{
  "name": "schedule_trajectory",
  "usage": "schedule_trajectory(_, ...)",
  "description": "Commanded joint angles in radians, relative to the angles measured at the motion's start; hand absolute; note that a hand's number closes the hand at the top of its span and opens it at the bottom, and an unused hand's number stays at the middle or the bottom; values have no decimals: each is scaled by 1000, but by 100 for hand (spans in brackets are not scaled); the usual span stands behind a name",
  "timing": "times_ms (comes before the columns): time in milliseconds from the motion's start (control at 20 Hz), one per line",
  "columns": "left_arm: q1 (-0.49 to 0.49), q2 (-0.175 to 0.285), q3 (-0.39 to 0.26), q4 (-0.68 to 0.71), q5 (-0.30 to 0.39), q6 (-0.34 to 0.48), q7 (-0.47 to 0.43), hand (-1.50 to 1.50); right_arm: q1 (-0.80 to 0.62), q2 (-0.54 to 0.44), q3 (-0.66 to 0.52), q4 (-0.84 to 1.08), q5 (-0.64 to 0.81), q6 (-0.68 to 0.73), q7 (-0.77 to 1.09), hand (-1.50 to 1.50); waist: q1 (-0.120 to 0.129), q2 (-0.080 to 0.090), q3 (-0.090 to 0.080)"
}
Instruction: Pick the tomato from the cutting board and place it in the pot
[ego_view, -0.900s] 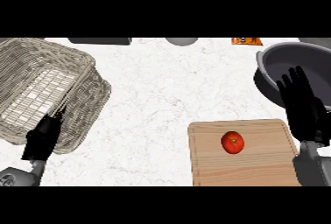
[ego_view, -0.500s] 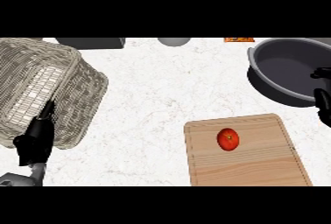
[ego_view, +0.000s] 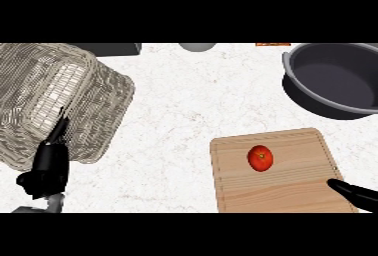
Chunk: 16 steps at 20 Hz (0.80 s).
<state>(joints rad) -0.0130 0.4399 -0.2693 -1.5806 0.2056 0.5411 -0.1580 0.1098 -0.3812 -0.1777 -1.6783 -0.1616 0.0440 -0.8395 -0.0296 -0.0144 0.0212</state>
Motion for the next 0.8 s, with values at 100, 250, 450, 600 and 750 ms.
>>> schedule_trajectory(100, 15, -99, -57, -37, 87, -93, -24, 0, 154, -41, 36, -52, 167, -10, -87, -150, -1, 12, -24)
schedule_trajectory(250, 12, -114, -68, -47, 62, -61, -10, 0, 222, -109, 40, -84, 284, -34, -44, -150, -8, 13, -25)
schedule_trajectory(450, 29, -112, -68, -44, 49, -68, -36, 0, 272, -184, 108, -76, 490, -61, 71, -150, 8, 21, -28)
schedule_trajectory(600, 10, -109, -60, -55, 43, -59, -9, 0, 311, -188, 141, -136, 584, -85, 185, -150, -1, 19, -28)
schedule_trajectory(750, 14, -124, -64, -46, 44, -70, -25, 0, 322, -153, 218, -155, 679, -104, 261, -150, 2, 21, -27)
